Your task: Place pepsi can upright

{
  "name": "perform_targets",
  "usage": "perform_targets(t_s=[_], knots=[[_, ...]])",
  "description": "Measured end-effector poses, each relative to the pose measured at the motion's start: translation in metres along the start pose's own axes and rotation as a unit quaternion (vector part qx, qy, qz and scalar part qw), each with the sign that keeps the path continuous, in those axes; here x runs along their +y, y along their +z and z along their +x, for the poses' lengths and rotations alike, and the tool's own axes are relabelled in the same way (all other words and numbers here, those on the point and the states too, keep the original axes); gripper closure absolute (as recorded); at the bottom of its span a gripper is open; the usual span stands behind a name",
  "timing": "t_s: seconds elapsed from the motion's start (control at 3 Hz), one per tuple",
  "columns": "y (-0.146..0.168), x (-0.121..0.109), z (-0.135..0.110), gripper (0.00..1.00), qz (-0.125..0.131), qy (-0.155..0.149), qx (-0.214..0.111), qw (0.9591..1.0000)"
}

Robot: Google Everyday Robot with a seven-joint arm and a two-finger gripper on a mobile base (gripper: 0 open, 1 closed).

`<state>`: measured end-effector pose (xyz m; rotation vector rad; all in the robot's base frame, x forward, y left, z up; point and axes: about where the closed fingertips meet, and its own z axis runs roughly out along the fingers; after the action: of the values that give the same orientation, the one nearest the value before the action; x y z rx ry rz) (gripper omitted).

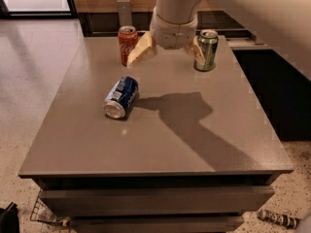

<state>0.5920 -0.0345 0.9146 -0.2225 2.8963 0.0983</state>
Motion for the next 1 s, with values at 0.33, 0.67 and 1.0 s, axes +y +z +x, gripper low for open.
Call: perform_targets(t_s=[0.33, 0.67, 1.0], knots=[[0.002, 0.028, -0.001, 0.0, -0.008, 0.003, -0.003, 1.0], [0.007, 0.059, 0.003, 0.0, -0.018, 0.005, 0.006, 0.9998], [0.026, 0.059, 0.013, 0.0, -0.014, 0.049, 0.028, 0.9983]])
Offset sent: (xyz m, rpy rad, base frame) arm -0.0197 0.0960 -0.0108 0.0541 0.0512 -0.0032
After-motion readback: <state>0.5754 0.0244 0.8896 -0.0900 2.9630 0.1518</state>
